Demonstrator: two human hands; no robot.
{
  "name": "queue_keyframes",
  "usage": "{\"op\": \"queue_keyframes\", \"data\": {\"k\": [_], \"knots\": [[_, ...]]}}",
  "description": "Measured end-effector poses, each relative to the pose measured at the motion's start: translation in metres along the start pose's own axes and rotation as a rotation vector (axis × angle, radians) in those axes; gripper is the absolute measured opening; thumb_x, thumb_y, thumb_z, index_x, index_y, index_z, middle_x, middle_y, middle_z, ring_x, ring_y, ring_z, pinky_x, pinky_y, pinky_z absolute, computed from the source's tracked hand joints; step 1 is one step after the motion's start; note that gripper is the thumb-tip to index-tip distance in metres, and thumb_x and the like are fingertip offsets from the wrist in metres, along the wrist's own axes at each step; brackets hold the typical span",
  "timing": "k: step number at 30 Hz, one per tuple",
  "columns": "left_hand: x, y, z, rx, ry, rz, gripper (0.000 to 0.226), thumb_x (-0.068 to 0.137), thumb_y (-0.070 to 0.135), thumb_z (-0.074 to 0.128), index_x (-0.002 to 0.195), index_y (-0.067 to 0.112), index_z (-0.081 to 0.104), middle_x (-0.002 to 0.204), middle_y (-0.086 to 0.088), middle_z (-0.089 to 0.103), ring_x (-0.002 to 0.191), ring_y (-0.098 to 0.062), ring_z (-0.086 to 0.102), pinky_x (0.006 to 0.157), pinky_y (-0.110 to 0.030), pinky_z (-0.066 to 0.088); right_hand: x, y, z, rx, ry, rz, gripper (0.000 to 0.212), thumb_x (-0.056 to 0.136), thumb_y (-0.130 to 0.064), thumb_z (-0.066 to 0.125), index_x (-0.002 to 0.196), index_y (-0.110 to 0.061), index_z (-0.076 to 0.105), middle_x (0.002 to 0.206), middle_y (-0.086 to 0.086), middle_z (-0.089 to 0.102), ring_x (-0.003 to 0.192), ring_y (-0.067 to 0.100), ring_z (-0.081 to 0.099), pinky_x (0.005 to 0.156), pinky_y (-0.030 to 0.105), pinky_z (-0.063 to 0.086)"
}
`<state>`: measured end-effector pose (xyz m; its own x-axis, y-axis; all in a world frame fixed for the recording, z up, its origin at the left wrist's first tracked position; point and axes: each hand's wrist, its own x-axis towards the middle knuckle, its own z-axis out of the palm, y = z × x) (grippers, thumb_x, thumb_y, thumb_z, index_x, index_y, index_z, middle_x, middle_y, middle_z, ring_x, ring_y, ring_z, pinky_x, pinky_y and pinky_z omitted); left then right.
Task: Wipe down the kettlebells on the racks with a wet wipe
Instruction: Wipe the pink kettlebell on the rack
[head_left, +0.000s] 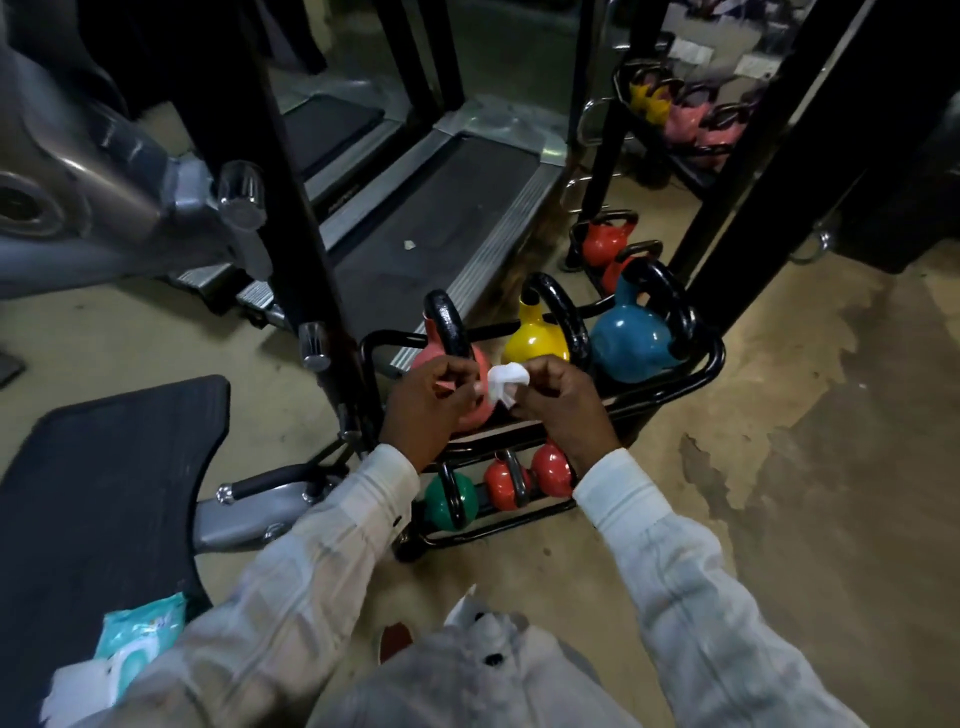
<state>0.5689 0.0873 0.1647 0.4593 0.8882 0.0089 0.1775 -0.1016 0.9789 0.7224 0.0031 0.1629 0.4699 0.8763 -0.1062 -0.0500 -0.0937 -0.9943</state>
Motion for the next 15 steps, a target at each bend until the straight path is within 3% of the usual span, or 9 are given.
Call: {"op": "queue_keyframes", "data": {"k": [2, 4, 7, 9, 11, 15], "knots": [[0.011, 0.002, -0.014, 0.116, 0.080, 0.104, 0.028, 0.084, -0.002, 0.065, 0.096, 0.023, 0.069, 0.095, 0.010, 0.067, 0.085, 0.005, 0.063, 0.078, -0.013, 0.048, 0.011, 0.001, 0.006, -0.234, 0.109, -0.165, 0.015, 0.081, -0.005, 0.073, 0.091, -0.013, 0.066, 0.086, 0.002, 0.070, 0.082, 0.013, 0.065, 0.074, 0.033, 0.054], [0.030, -0.004, -0.027, 0.200, 0.081, 0.191, 0.039, 0.082, -0.004, 0.060, 0.099, 0.030, 0.068, 0.104, 0.005, 0.066, 0.096, -0.006, 0.064, 0.088, -0.023, 0.050, 0.018, 0.000, 0.017, -0.467, 0.179, -0.354, 0.014, 0.079, -0.008, 0.072, 0.090, -0.016, 0.072, 0.089, -0.003, 0.068, 0.087, 0.011, 0.063, 0.082, 0.028, 0.052], [0.058, -0.016, -0.037, 0.243, 0.028, 0.274, 0.030, 0.081, 0.008, 0.061, 0.106, 0.022, 0.069, 0.116, 0.003, 0.061, 0.111, -0.012, 0.060, 0.099, -0.037, 0.049, 0.020, 0.001, 0.037, -0.584, 0.136, -0.495, 0.026, 0.077, 0.000, 0.066, 0.096, -0.014, 0.076, 0.103, 0.000, 0.062, 0.099, 0.010, 0.059, 0.092, 0.022, 0.047], [0.072, -0.021, -0.035, 0.285, -0.010, 0.276, 0.027, 0.085, 0.018, 0.067, 0.112, 0.021, 0.070, 0.126, 0.000, 0.058, 0.122, -0.015, 0.054, 0.105, -0.042, 0.044, 0.015, 0.012, 0.046, -0.650, 0.105, -0.546, 0.026, 0.080, -0.008, 0.065, 0.103, -0.012, 0.075, 0.108, 0.005, 0.061, 0.104, 0.013, 0.057, 0.096, 0.020, 0.045], [0.080, -0.022, -0.034, 0.365, -0.081, 0.270, 0.028, 0.087, 0.023, 0.070, 0.115, 0.023, 0.070, 0.136, -0.004, 0.055, 0.128, -0.014, 0.049, 0.109, -0.037, 0.040, 0.006, 0.028, 0.047, -0.699, 0.124, -0.567, 0.025, 0.086, -0.020, 0.063, 0.106, -0.011, 0.075, 0.110, 0.008, 0.060, 0.106, 0.020, 0.056, 0.097, 0.026, 0.045], [0.083, -0.020, -0.038, 0.390, -0.143, 0.286, 0.030, 0.087, 0.026, 0.071, 0.117, 0.025, 0.069, 0.142, -0.005, 0.051, 0.127, -0.006, 0.043, 0.107, -0.028, 0.037, 0.001, 0.040, 0.051, -0.752, 0.206, -0.630, 0.023, 0.087, -0.024, 0.063, 0.105, -0.015, 0.075, 0.106, 0.005, 0.058, 0.102, 0.024, 0.056, 0.088, 0.034, 0.049]]}}
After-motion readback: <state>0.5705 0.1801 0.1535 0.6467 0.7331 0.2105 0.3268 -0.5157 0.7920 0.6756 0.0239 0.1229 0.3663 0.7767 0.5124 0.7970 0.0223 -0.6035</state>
